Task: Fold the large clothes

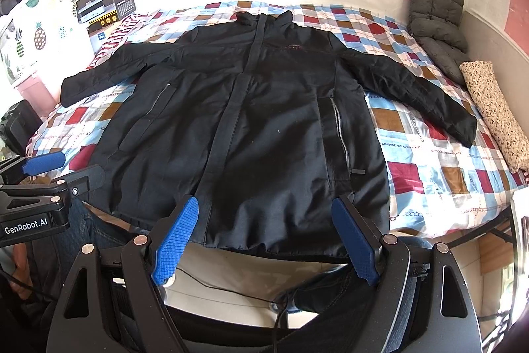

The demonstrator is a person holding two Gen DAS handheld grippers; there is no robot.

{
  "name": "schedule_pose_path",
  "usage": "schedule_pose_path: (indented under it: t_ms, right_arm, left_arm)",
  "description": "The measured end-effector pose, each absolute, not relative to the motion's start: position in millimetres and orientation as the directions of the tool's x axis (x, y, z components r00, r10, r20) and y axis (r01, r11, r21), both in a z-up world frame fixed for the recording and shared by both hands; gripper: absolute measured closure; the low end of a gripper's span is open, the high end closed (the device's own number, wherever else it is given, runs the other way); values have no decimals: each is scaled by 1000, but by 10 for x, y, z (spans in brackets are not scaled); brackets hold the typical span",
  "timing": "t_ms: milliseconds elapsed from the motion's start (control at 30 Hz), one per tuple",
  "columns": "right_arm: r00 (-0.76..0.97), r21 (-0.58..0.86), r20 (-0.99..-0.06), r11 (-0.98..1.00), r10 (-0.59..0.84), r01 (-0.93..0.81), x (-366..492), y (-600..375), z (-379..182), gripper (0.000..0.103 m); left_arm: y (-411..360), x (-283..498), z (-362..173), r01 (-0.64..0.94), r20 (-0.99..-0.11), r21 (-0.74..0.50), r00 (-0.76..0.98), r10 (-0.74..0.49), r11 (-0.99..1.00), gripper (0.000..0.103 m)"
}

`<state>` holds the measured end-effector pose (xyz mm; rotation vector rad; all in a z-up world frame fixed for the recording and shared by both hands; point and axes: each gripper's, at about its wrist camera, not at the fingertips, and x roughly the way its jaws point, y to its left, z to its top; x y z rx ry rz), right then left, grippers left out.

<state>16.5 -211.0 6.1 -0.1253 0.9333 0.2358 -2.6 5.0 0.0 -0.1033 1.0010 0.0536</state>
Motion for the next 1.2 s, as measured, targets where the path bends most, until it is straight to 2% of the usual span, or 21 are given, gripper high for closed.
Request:
schedule_pose_path:
  t_ms: [1200]
  right_arm:
    - [574,-12,-806,965,145,-262,137,-2064,77,20]
  left_arm:
    - [30,-71,26,-100,-843,-72,537,-7,992,16]
